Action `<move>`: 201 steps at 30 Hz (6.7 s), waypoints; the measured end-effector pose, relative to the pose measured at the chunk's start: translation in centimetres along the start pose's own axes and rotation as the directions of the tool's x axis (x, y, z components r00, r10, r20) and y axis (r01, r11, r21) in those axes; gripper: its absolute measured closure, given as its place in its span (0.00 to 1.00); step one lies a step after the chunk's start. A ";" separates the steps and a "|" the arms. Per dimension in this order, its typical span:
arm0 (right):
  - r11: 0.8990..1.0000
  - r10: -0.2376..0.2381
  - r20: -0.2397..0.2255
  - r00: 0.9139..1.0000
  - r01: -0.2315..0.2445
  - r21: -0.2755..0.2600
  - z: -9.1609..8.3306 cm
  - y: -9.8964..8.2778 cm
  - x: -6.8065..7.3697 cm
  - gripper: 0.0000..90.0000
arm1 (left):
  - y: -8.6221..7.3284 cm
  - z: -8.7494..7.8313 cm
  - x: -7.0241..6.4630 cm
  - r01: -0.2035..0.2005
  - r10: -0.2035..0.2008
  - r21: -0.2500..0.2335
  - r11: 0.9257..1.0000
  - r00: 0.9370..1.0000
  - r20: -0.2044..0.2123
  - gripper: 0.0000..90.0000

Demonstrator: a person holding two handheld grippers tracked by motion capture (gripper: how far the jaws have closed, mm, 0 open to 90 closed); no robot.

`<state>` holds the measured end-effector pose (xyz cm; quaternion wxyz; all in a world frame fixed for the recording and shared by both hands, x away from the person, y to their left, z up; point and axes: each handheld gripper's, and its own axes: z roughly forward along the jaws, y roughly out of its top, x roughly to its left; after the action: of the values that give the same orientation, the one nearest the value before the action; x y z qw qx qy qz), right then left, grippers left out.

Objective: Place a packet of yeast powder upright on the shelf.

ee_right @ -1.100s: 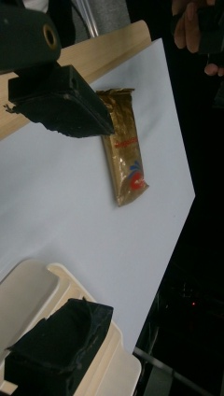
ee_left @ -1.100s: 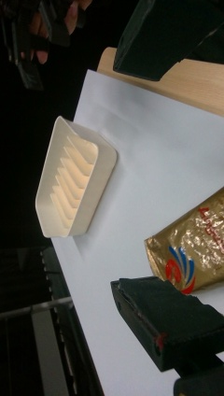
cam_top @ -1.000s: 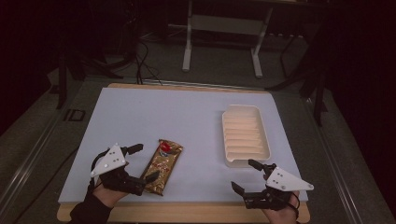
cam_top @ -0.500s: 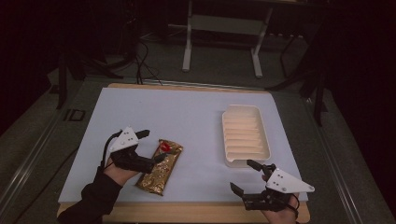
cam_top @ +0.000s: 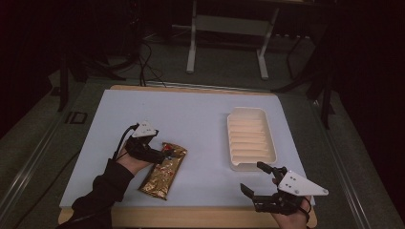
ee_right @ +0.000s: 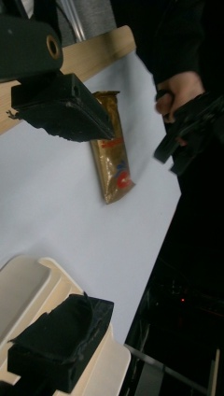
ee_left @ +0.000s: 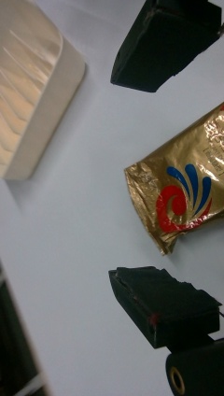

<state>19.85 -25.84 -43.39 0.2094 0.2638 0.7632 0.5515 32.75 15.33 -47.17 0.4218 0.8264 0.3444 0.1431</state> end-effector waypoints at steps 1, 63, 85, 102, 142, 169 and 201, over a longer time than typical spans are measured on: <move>1.000 0.006 -0.001 1.000 -0.006 0.002 0.0 0.0 -0.1 0.17 | -0.1 0.4 0.2 -0.006 0.006 0.021 1.000 1.000 -0.024 0.08; 0.998 0.052 -0.007 0.999 -0.052 0.019 0.4 -0.7 -0.7 0.19 | -1.8 6.2 0.8 0.088 -0.065 0.263 0.961 0.994 -0.093 1.00; 0.999 0.053 0.004 0.999 -0.053 0.011 0.3 -0.7 -0.8 0.19 | 0.9 2.1 -1.1 0.059 -0.050 0.129 0.990 0.996 -0.069 1.00; 0.999 0.047 -0.003 0.999 -0.047 0.008 0.3 -0.5 -0.6 0.20 | 2.4 -1.1 -3.8 -0.001 0.002 0.045 0.999 1.000 -0.027 1.00; 0.993 0.003 -0.201 0.980 0.020 0.113 3.1 5.6 -0.6 0.54 | 4.8 -6.4 -9.2 -0.022 0.071 -0.322 0.946 0.987 0.141 1.00; 0.971 -0.007 -0.341 0.940 0.087 0.221 7.1 7.4 -0.2 0.76 | 5.7 -5.2 -12.3 0.033 0.093 -0.429 0.903 0.959 0.269 1.00; 0.959 -0.075 -0.395 0.915 0.175 0.223 6.8 10.4 -2.4 0.89 | 4.5 -5.9 -10.3 0.017 0.112 -0.410 0.912 0.951 0.289 0.12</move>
<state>27.64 -19.69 -35.48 0.0560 0.1259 0.8690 0.4753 24.18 9.91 -39.50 0.6291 0.7407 0.2170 0.0924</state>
